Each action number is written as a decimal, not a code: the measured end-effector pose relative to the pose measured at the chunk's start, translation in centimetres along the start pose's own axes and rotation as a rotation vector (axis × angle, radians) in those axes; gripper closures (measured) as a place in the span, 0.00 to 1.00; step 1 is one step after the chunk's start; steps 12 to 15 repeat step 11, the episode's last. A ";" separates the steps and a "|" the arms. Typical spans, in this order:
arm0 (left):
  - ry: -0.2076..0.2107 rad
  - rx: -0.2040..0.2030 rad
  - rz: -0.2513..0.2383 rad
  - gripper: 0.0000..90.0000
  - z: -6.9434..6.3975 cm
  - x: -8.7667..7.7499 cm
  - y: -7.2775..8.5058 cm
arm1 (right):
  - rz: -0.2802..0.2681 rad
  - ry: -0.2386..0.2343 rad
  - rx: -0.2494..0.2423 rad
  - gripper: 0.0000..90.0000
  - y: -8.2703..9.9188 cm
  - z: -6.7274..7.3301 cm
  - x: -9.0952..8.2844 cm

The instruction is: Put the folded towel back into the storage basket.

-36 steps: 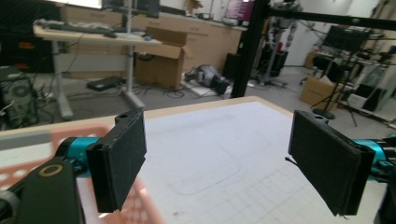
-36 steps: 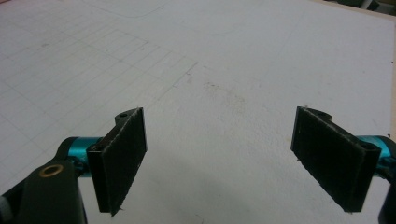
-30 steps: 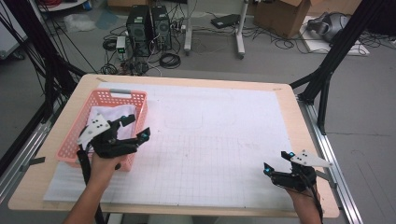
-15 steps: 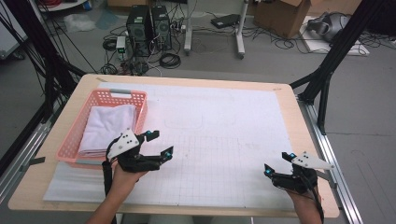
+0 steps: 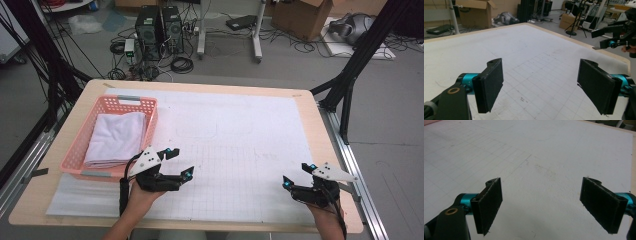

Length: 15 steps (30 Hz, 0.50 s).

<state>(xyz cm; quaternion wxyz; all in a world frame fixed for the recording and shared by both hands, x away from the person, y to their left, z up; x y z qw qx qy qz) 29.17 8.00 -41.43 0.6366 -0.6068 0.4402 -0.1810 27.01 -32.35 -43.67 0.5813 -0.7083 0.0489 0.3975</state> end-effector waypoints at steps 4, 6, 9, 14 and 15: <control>-0.001 -0.006 0.007 0.24 0.1 0.1 0.2 | -0.002 -0.001 0.002 0.19 0.0 -0.1 0.0; -0.002 -0.008 0.006 0.24 0.1 0.2 0.3 | -0.002 0.001 0.003 0.19 0.0 -0.1 0.0; -0.002 -0.012 0.014 0.24 0.1 0.4 0.4 | -0.003 0.000 0.002 0.19 0.0 -0.2 0.0; -0.002 -0.014 0.015 0.24 0.1 0.5 0.5 | -0.005 -0.004 0.006 0.19 0.0 -0.2 0.0; -0.002 -0.014 0.015 0.24 0.1 0.5 0.5 | -0.005 -0.004 0.006 0.19 0.0 -0.2 0.0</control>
Point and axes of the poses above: each handheld gripper's, and its own axes: x roughly forward along the jaws, y roughly out of its underside, z roughly to its left, the point moved 5 cm from there along x, roughly forward along the jaws, and after that the axes turned 8 degrees about z, right-handed, at the moved point
